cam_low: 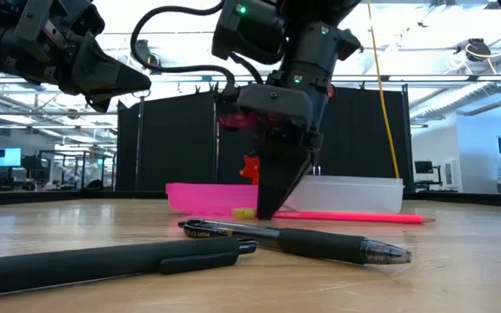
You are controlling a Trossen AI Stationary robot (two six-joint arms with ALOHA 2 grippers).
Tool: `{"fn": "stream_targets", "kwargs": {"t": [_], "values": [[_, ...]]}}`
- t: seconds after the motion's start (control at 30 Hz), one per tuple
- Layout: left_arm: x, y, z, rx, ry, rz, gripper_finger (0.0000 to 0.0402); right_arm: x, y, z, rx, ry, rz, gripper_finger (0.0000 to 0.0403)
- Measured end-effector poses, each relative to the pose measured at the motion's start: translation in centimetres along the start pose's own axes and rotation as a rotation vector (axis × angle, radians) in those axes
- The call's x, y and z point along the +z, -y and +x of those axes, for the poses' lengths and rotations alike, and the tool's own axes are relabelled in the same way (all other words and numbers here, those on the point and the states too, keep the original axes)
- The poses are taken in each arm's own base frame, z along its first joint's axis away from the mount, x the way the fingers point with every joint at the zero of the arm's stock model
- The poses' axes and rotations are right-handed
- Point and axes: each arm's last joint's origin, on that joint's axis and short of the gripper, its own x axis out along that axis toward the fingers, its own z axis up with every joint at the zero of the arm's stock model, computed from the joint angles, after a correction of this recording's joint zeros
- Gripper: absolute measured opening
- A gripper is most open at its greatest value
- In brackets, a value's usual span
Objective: Pick & place school supplies into a supply box
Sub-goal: Put the pink pencil into the pink supply box
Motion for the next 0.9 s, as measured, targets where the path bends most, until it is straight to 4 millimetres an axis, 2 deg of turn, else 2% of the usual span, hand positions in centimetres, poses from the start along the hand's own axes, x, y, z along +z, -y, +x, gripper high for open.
{"fn": "stream_targets", "kwargs": {"t": [0.13,0.3,0.43,0.53,0.63,0.73,0.9], "values": [[0.0,0.0,0.0,0.000,0.000,0.001,0.0033,0.0,-0.7,-1.2,0.069,0.007,0.013,0.0007],[0.0,0.0,0.0,0.000,0.000,0.002,0.0033,-1.1,-2.9,-4.2,0.158,0.017,-0.013,0.0005],[0.0,0.0,0.0,0.000,0.001,0.001,0.0033,-1.4,-4.4,-8.7,0.207,0.145,-0.038,0.0005],[0.0,0.0,0.0,-0.001,0.004,-0.001,0.0033,-1.8,-4.8,-11.5,0.152,0.266,-0.027,0.0005],[0.1,0.0,0.0,-0.002,0.011,-0.007,0.0033,-1.9,-4.1,-14.9,0.056,0.445,0.065,0.0005],[0.1,0.0,0.0,-0.003,0.011,-0.028,0.0033,-1.7,-2.2,-18.2,0.037,0.580,0.174,0.0005],[0.1,0.0,0.0,-0.004,0.012,-0.031,0.0033,-2.3,2.7,-19.8,-0.046,0.707,0.444,0.0005]]}}
